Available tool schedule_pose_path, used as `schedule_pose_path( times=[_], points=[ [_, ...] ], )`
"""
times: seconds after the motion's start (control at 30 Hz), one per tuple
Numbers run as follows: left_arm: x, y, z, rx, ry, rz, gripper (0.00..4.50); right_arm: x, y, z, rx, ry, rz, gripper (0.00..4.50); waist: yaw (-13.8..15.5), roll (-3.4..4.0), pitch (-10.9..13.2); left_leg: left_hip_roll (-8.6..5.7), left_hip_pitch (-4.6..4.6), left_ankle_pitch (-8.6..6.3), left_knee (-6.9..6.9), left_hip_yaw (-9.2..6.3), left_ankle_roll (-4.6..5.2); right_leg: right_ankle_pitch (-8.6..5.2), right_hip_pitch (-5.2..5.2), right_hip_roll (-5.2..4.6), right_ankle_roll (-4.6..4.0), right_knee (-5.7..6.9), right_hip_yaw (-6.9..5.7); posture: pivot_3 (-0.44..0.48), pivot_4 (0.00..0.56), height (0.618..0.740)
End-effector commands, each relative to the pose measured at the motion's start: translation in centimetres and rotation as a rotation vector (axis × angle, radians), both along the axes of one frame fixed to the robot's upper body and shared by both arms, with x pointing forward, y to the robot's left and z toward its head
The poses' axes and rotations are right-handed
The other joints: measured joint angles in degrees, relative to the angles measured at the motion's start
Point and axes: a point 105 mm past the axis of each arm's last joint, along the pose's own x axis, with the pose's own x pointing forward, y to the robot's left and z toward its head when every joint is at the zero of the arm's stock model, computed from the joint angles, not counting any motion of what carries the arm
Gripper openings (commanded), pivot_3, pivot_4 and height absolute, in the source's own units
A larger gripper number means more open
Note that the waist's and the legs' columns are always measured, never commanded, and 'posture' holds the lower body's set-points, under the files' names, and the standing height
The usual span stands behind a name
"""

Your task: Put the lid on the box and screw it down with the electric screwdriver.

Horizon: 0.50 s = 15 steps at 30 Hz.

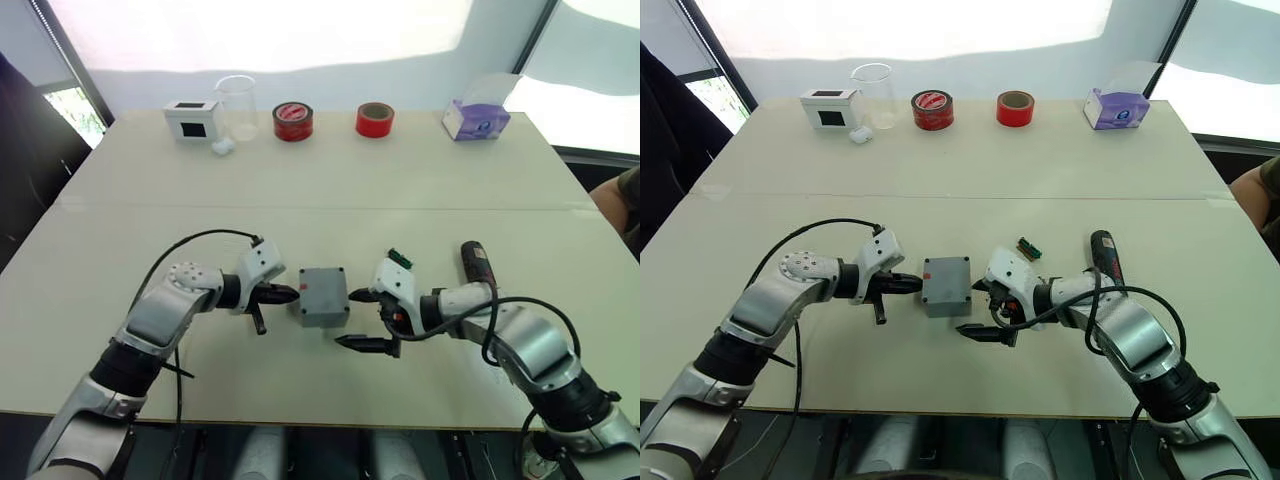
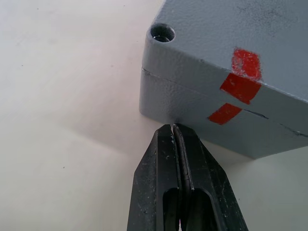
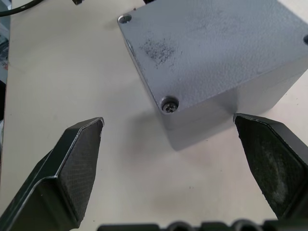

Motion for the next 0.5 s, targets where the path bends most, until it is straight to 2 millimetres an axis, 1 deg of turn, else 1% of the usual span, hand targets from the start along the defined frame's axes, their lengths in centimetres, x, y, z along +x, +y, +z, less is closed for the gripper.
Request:
schedule_pose_path(
  times=[0.03,0.13,0.2,0.23,0.27,0.37,0.4,0.43,0.47,0.5],
  points=[
    [0.2,-0.5,1.2,-0.017,-0.050,-0.027,0.00,-0.2,0.5,1.5,0.031,-0.055,0.023,4.44,0.0,0.00,0.0,0.00,0.00,0.00,0.00,0.00,0.00,0.00,0.00,0.00,0.00,0.00,0.00,0.000,0.150,0.740],
    [0.2,-0.3,1.4,-0.018,-0.050,-0.030,0.00,-0.3,0.2,1.5,0.027,-0.057,0.014,4.44,0.0,0.00,0.0,0.00,0.00,0.00,0.00,0.00,0.00,0.00,0.00,0.00,0.00,0.00,0.00,0.000,0.150,0.740],
    [-0.1,0.1,1.5,-0.014,-0.047,-0.033,0.00,-0.1,-0.3,2.0,0.039,-0.081,-0.018,4.44,0.1,0.00,0.0,0.00,0.00,0.00,0.00,0.00,0.00,0.00,0.00,0.00,0.00,0.00,0.00,0.000,0.150,0.740],
    [-0.2,0.3,1.7,-0.012,-0.043,-0.037,0.00,0.1,-0.6,2.4,0.050,-0.101,-0.042,4.44,0.0,0.00,0.0,0.00,0.00,0.00,0.00,0.00,0.00,0.00,0.00,0.00,0.00,0.00,0.00,0.000,0.150,0.740],
    [-0.3,0.8,2.2,-0.020,-0.040,-0.034,0.00,0.3,-1.2,3.1,0.067,-0.127,-0.072,4.44,0.0,0.00,0.0,0.00,0.00,0.00,0.00,0.00,0.00,0.00,0.00,0.00,0.00,0.00,0.00,0.000,0.150,0.740],
    [-0.3,1.6,3.4,-0.047,-0.042,-0.021,0.00,0.4,-2.3,4.4,0.092,-0.176,-0.123,4.44,0.0,0.00,0.0,0.00,-0.01,0.00,0.00,0.00,0.00,0.00,-0.01,-0.01,0.00,0.00,0.01,0.000,0.150,0.740],
    [-0.2,1.8,4.4,-0.078,-0.058,-0.014,0.00,0.4,-3.1,4.6,0.088,-0.179,-0.153,4.44,0.0,0.00,0.0,0.00,0.00,0.00,-0.01,0.00,0.00,0.00,0.00,-0.01,0.00,0.00,0.01,0.000,0.150,0.740],
    [-0.2,1.9,5.8,-0.106,-0.085,-0.027,0.00,0.4,-4.4,4.7,0.059,-0.185,-0.198,4.44,0.2,0.00,0.0,0.01,0.00,0.00,-0.01,-0.01,0.00,0.00,0.00,-0.01,0.00,0.00,0.01,0.000,0.150,0.740],
    [-0.3,1.9,6.8,-0.124,-0.104,-0.037,0.00,0.4,-5.4,4.7,0.037,-0.187,-0.229,4.44,0.3,-0.02,0.0,0.01,-0.01,0.00,0.00,-0.02,0.00,0.00,0.01,-0.02,0.00,0.00,-0.01,0.000,0.150,0.740],
    [-0.6,1.2,8.1,-0.144,-0.122,-0.078,0.00,0.6,-6.5,4.9,0.045,-0.173,-0.296,4.44,0.3,-0.06,0.0,0.00,-0.02,0.00,0.00,-0.05,0.00,0.00,0.02,-0.03,0.00,-0.02,-0.03,0.000,0.150,0.740]
  ],
)
